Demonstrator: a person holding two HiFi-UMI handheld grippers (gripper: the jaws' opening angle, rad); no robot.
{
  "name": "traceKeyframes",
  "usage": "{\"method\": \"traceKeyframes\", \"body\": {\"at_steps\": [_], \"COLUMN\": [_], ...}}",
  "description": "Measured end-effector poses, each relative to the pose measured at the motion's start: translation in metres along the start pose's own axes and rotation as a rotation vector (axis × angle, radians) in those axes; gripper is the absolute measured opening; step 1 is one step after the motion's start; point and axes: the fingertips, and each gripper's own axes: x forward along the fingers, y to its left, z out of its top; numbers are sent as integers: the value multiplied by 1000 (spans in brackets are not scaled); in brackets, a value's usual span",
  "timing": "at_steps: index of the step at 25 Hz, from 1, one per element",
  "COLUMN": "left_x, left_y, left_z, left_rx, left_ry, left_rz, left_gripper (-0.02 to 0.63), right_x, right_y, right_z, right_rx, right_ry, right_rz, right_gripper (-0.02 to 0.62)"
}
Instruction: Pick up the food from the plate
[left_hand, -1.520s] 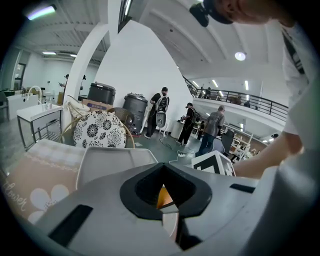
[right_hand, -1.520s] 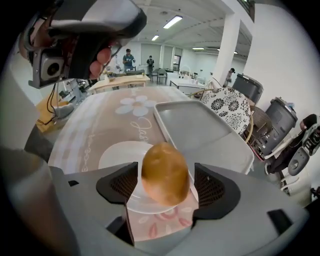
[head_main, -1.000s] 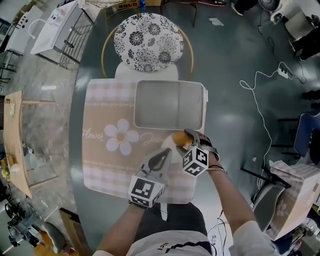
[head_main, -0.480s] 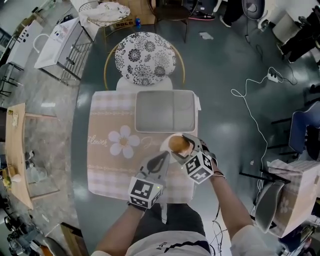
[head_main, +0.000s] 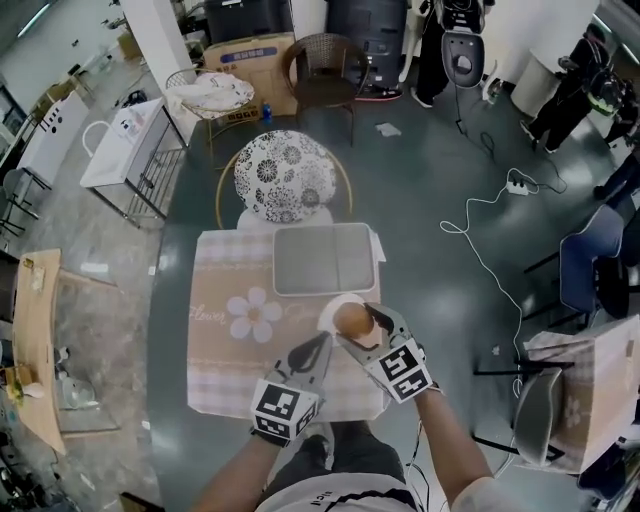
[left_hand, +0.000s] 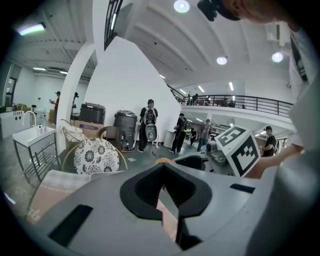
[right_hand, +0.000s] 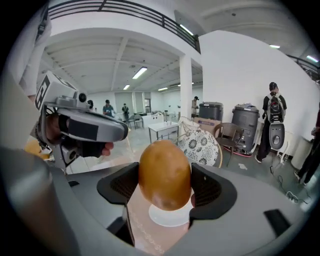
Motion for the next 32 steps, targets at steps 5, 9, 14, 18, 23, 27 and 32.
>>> {"method": "traceKeyframes", "body": {"at_steps": [5, 9, 14, 18, 23, 27, 32], "left_x": [-33, -56, -80, -96, -120, -136, -146], "left_y": [-18, -34, -50, -60, -74, -82, -88], "left_z": [18, 27, 39, 47, 56, 69, 75], "left_rx": [25, 36, 45, 57, 35, 36, 50], "left_ry": [-22, -40, -66, -94, -130, -160, -183], "left_rz": [-13, -27, -40, -46, -59, -59, -61], "left_gripper": [6, 6, 6, 6, 6, 6, 6], "right_x": [-43, -71, -103, -124, -152, -171, -184], "right_y": [15, 32, 52, 65, 85, 100, 114], "right_z": [31, 47, 61, 75, 93, 107, 119], "right_rx": [29, 54, 63, 67, 85, 96, 94], "right_ry": [-93, -146, -185, -223, -284, -340, -382], "right_rz": [-56, -95, -134, -159, -199, -220, -233], "right_gripper": [314, 314, 314, 314, 314, 314, 314]}}
